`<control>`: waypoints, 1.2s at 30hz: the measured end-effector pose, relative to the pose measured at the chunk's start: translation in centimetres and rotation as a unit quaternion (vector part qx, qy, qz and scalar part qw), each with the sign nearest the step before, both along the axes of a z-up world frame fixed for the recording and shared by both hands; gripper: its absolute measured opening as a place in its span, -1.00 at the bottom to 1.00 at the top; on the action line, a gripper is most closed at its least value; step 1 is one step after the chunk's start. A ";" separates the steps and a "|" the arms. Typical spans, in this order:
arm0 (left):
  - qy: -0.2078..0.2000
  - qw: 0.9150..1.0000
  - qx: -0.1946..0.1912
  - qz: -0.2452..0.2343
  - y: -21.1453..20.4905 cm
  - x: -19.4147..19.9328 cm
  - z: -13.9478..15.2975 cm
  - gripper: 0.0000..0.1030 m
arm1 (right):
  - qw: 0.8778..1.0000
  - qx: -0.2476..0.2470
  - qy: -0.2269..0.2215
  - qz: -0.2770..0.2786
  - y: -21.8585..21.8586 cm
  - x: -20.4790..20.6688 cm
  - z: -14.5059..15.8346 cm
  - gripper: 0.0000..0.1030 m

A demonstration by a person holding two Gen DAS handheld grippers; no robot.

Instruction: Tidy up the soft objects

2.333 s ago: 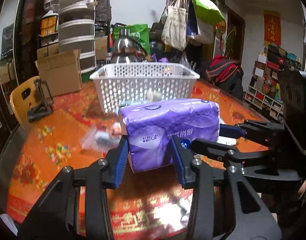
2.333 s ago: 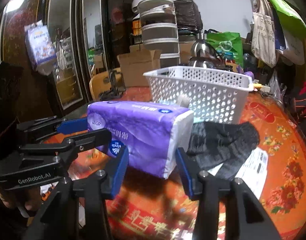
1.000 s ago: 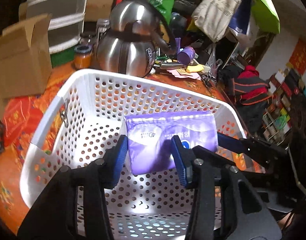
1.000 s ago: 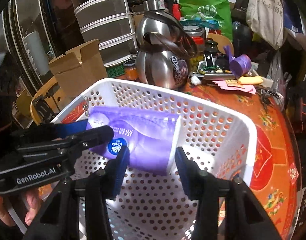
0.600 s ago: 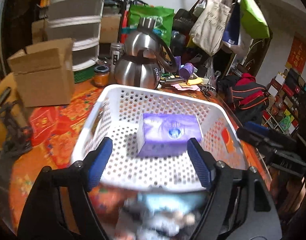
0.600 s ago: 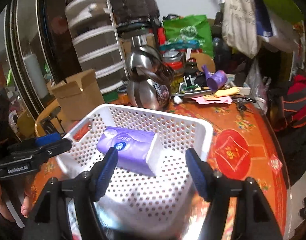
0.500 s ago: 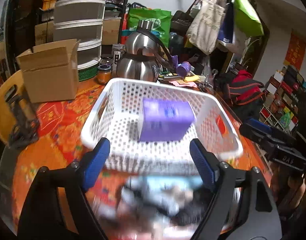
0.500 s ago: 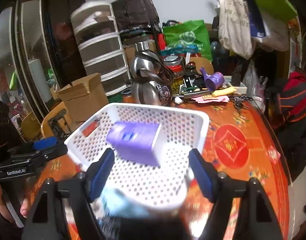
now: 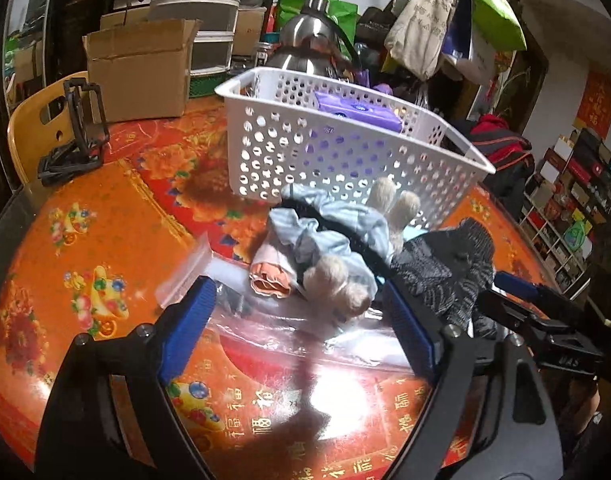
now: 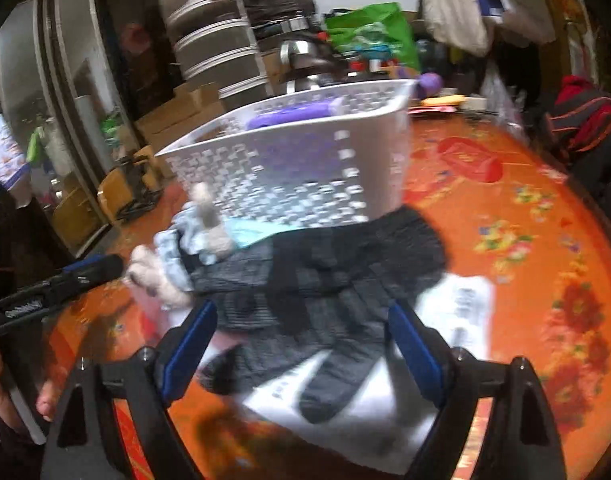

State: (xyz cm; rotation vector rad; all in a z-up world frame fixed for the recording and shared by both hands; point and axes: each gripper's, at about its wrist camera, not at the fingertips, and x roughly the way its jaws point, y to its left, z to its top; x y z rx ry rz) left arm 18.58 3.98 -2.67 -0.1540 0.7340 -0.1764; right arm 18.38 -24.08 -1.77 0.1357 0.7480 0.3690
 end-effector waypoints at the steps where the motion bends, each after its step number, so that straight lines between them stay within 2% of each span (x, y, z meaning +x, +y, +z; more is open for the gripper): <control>1: 0.001 1.000 0.002 -0.002 -0.3 0.4 -0.1 0.62 | 1.000 0.007 0.000 0.004 0.4 0.1 0.0 0.70; 4: -0.001 1.000 0.004 -0.006 -0.9 0.8 -0.2 0.62 | 1.000 0.012 -0.011 0.018 1.7 0.8 0.6 0.66; 6: -0.007 1.000 0.004 -0.005 -1.0 0.6 -0.3 0.60 | 1.000 0.004 -0.023 0.018 2.6 1.5 1.1 0.44; 7: -0.007 1.000 0.005 -0.004 -1.2 1.2 -0.1 0.58 | 0.999 0.001 -0.029 0.018 3.1 1.9 1.4 0.26; 8: -0.007 1.000 0.005 -0.005 -1.2 1.7 0.0 0.48 | 0.999 -0.002 -0.030 0.021 3.6 2.3 1.5 0.15; 11: -0.004 1.000 0.009 -0.005 -1.3 1.9 -0.1 0.26 | 0.999 -0.020 -0.028 0.039 5.4 3.6 1.5 0.03; 14: -0.003 1.000 0.014 -0.012 -1.4 2.2 -0.2 0.11 | 0.998 -0.029 -0.025 0.047 7.0 4.8 1.3 0.01; 18: -0.002 1.000 0.011 -0.026 -1.9 2.5 -0.3 -0.33 | 0.998 -0.033 -0.031 0.052 8.4 5.5 1.4 -0.06; 19: 0.000 0.999 0.005 -0.032 -2.0 2.5 -0.3 -0.36 | 0.997 -0.033 -0.032 0.054 8.7 5.7 1.5 -0.14; 20: 0.001 0.999 0.005 -0.035 -2.2 2.5 -0.4 -0.45 | 0.997 -0.034 -0.033 0.057 8.9 6.0 1.5 -0.29; 21: 0.002 0.999 0.005 -0.038 -2.3 2.5 -0.5 -0.56 | 0.997 -0.038 -0.029 0.059 9.2 6.2 1.4 -0.35; 22: 0.002 0.999 -0.001 -0.044 -2.4 2.4 -0.5 -0.58 | 0.997 -0.039 -0.027 0.061 9.3 6.3 1.3 -0.44; 23: 0.002 0.999 -0.003 -0.045 -2.4 2.4 -0.5 -0.61 | 0.997 -0.039 -0.026 0.063 9.4 6.4 1.2 -0.62; 24: 0.001 0.999 -0.001 -0.043 -2.6 2.3 -0.5 -0.66 | 0.997 -0.043 -0.025 0.066 9.6 6.4 1.1 -0.69; 27: -0.007 0.999 -0.006 -0.040 -2.3 1.9 -0.3 -0.75 | 0.996 -0.044 -0.030 0.067 9.5 6.0 1.1 -0.75; 36: -0.035 0.998 -0.013 -0.042 -1.4 0.6 1.3 -0.78 | 0.996 -0.026 -0.051 0.068 8.6 4.5 2.4 -0.79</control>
